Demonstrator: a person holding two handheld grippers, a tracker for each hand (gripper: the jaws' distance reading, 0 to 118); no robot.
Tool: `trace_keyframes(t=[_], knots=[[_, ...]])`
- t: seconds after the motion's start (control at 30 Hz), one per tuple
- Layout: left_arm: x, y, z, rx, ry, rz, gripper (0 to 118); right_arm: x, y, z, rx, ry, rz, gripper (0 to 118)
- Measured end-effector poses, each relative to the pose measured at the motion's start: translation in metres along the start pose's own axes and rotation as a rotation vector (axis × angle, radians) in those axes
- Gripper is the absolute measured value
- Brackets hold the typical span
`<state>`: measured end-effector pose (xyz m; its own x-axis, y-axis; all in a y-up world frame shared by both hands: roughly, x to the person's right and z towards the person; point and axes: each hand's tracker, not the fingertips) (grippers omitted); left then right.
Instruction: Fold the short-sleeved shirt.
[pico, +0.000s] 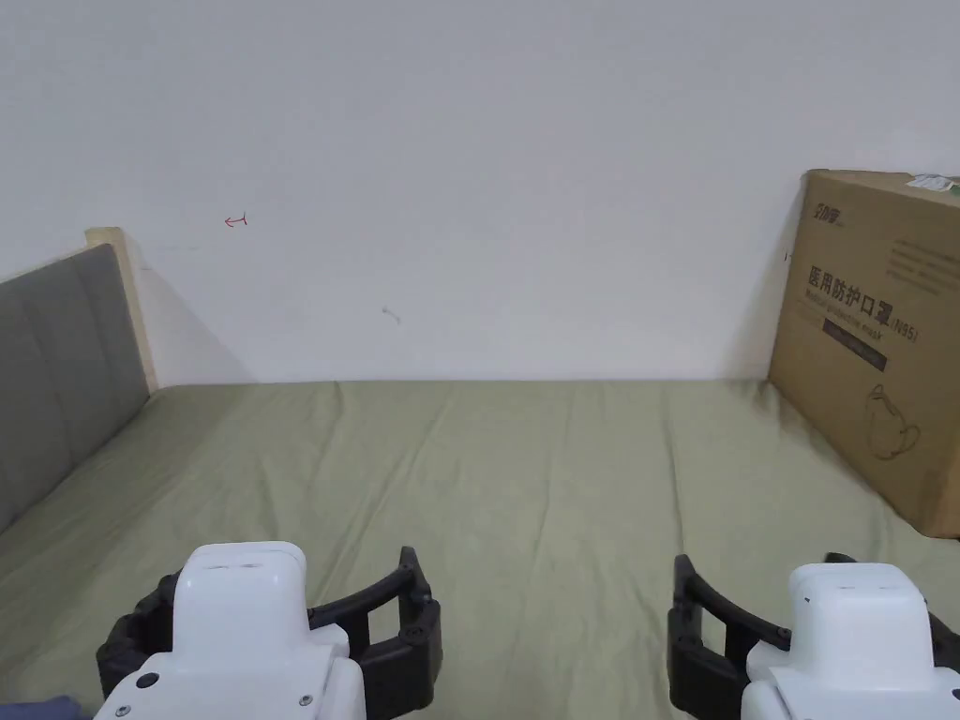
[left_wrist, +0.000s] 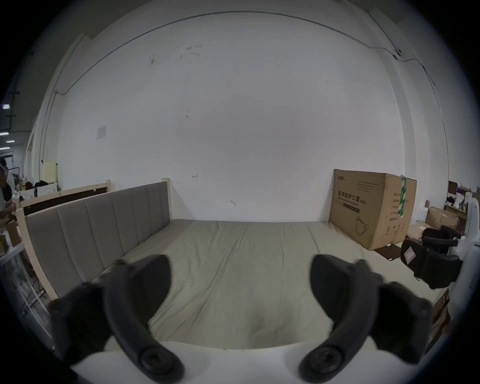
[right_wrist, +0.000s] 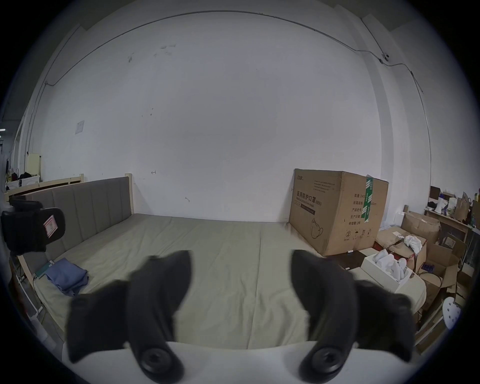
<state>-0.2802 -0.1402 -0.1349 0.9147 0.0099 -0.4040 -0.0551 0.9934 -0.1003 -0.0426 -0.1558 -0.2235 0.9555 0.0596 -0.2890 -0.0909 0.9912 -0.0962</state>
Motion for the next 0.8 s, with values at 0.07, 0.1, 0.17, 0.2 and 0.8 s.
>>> trace_keyframes(t=[0.07, 0.1, 0.17, 0.2, 0.8], knots=[[0.0016, 0.0009, 0.0029, 0.005, -0.007, -0.006, 113, 0.0005, -0.001, 0.0007, 0.014, -0.008, -0.009, 107], [0.0016, 0.0022, 0.0025, 0.001, -0.01, -0.013, 113, 0.0003, -0.0013, 0.0005, 0.016, -0.013, -0.007, 112], [0.0012, 0.0041, 0.0028, -0.004, -0.022, -0.018, 113, -0.0003, -0.0017, -0.0004, 0.022, -0.022, 0.003, 114], [-0.0001, 0.0059, 0.0029, -0.014, -0.044, -0.006, 113, -0.0009, -0.0022, -0.0001, 0.026, -0.026, 0.01, 114], [0.0006, 0.0067, -0.0006, -0.054, -0.077, -0.048, 113, 0.0027, -0.0046, -0.003, 0.012, -0.071, 0.027, 117]])
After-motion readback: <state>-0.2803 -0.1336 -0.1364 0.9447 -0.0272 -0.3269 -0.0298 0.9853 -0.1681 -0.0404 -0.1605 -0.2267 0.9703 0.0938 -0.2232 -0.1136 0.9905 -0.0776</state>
